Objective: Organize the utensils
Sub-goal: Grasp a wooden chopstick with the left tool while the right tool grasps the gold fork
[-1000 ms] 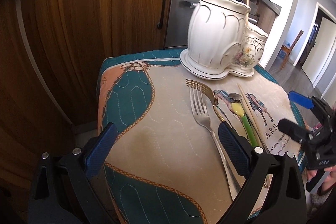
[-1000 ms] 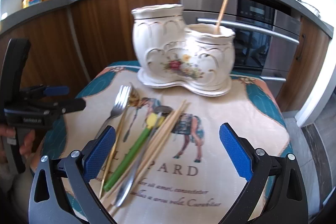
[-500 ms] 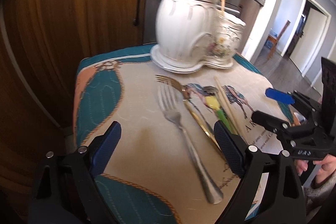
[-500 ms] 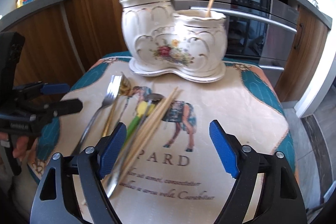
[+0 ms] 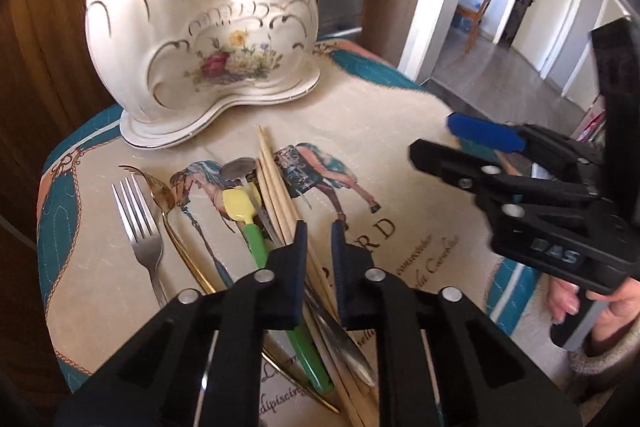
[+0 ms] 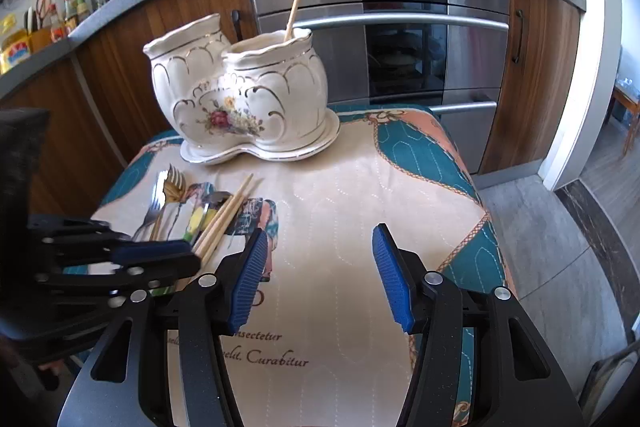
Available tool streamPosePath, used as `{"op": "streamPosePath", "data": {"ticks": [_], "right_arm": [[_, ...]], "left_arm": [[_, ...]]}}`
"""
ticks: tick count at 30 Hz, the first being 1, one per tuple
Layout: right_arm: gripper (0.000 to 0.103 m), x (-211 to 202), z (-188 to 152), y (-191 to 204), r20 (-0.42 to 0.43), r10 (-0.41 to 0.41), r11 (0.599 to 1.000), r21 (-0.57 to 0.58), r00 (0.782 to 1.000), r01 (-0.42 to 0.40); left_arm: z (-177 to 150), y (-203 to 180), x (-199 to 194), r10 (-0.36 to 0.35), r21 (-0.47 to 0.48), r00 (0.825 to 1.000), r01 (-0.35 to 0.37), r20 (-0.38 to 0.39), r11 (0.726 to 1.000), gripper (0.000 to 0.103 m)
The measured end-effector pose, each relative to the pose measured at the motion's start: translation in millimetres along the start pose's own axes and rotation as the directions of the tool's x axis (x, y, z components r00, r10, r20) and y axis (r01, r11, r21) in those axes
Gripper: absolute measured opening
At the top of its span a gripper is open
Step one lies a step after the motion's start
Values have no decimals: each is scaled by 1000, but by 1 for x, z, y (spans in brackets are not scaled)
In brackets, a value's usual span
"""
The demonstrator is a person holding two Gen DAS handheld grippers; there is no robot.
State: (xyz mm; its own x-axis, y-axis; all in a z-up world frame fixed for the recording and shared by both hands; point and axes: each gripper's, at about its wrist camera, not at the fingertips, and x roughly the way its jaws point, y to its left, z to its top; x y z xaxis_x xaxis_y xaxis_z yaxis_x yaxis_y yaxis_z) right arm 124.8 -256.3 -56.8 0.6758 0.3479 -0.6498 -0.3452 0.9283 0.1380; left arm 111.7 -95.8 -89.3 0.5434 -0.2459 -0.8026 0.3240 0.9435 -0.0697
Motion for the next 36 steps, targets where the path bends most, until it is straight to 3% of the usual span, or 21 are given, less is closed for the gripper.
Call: {"op": "streamPosePath", "data": {"ticks": [5, 15, 27, 36], "right_arm": [[57, -4, 0, -8, 20, 19, 1000, 19, 1000, -20], [57, -9, -3, -12, 29, 41, 999, 26, 999, -42], [57, -12, -3, -5, 34, 49, 999, 12, 998, -49], [57, -12, -2, -5, 32, 50, 999, 18, 998, -51]], "left_arm": [[7, -2, 15, 99, 4, 995, -99, -32, 995, 10], [25, -8, 39, 166, 27, 983, -164, -78, 986, 13], [23, 3, 16, 110, -34, 994, -110, -20, 993, 5], [26, 5, -2, 53, -60, 997, -50, 48, 997, 5]]}}
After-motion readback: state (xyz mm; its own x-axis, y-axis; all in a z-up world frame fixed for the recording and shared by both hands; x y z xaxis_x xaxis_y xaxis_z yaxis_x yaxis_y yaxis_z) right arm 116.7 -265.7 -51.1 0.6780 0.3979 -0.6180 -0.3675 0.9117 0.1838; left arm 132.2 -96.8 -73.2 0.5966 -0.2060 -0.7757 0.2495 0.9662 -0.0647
